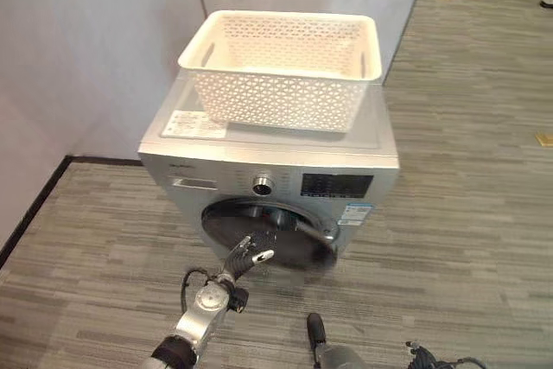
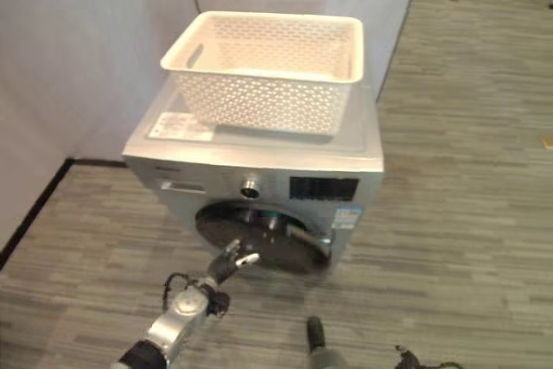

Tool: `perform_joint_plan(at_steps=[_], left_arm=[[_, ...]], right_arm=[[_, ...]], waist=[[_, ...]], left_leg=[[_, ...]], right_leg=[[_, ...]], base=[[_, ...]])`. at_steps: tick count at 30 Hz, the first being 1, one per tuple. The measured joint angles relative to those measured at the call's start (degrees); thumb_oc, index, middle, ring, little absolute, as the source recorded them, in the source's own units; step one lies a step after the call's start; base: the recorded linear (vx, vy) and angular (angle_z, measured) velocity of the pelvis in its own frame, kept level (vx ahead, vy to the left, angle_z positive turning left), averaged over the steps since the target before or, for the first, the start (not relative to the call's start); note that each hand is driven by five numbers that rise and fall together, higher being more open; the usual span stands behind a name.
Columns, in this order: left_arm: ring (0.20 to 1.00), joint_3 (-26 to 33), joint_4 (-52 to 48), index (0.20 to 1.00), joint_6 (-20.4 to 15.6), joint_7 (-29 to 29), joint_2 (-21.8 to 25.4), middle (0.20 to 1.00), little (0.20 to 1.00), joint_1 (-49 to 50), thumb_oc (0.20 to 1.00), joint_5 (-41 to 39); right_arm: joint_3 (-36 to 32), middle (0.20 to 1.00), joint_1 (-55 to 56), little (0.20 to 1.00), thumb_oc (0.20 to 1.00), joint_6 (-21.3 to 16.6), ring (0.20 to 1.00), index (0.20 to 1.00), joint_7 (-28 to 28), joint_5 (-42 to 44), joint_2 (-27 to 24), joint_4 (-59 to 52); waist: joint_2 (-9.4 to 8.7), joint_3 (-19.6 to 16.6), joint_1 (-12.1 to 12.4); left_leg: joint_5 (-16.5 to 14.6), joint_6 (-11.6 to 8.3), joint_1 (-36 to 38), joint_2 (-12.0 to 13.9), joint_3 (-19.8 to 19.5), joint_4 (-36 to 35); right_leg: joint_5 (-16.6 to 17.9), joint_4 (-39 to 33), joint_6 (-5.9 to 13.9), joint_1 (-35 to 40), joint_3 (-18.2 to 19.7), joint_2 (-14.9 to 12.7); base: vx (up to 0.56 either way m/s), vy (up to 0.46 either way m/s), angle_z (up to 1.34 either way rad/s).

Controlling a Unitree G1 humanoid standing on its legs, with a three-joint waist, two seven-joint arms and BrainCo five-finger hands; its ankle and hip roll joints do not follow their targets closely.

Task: Grab the laundry basket,head to the washer,open it,put in the laundry and shut it.

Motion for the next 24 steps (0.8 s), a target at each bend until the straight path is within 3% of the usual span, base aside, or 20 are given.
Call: perform_joint_plan(at_steps=[7, 11, 14, 19, 24], left_arm=[[1.0, -9.18, -2.97, 1.0, -3.56, -1.72, 3.25, 1.0, 1.0, -6.91, 1.0, 14.22], [1.0, -7.35, -3.63, 1.0, -5.38, -1.7, 4.17, 1.0, 1.0, -3.18, 1.0, 15.56], [1.0, -1.9, -1.52, 1.0, -6.86, -1.68, 4.28, 1.0, 1.0, 3.28, 1.0, 13.91], [1.0, 6.95, 16.46, 1.0, -6.79, 0.37, 2.21, 1.0, 1.0, 9.93, 1.0, 10.92], [1.0, 5.2, 30.96, 1.0, -4.96, 5.14, 1.62, 1.0, 1.0, 9.36, 1.0, 17.69]], right_arm=[[0.02, 1.0, -0.05, 1.0, 1.0, -0.58, 1.0, 1.0, 0.01, -0.03, -0.4, 2.5], [0.04, 1.0, 0.43, 1.0, 1.0, -0.69, 1.0, 1.0, 0.0, -0.01, -0.39, 1.44], [0.07, 1.0, 0.63, 1.0, 1.0, -1.2, 1.0, 1.0, 0.01, 0.01, -0.23, 0.74], [-0.01, 1.0, -0.35, 1.0, 1.0, -1.74, 1.0, 1.0, -0.01, 1.56, 1.56, 0.82], [1.17, 1.0, -1.17, 1.0, 1.0, -1.85, 1.0, 1.0, -0.12, 2.47, 3.62, 2.49]], waist=[[2.25, 0.18, -0.26], [2.66, 0.48, 0.56], [2.47, 1.07, 1.41], [1.3, 1.63, 3.51], [-0.36, 1.52, 5.27]], left_leg=[[-0.21, 0.06, -0.95, 0.71, -0.15, -0.25], [0.0, -0.26, -1.02, 0.93, -1.1, -0.05], [0.17, -0.53, -0.93, 1.01, -2.47, -0.03], [0.36, -0.84, -0.71, 0.93, -4.56, -0.01], [0.21, -0.6, 0.03, 0.55, -5.63, -0.01]], right_leg=[[-0.15, 0.0, -0.22, -0.47, -0.97, 0.44], [-0.25, 0.0, -0.37, -0.03, -2.07, 0.44], [-0.38, 0.0, -0.4, 0.82, -3.5, 0.17], [-0.74, 0.0, -0.41, 2.16, -5.17, -0.39], [-1.13, 0.01, -0.66, 3.28, -6.47, -1.13]], base=[[0.0, -0.016, 0.0], [-0.02, -0.014, 0.13], [-0.02, -0.003, 0.24], [-0.02, -0.012, 0.21], [-0.01, 0.034, 0.14]])
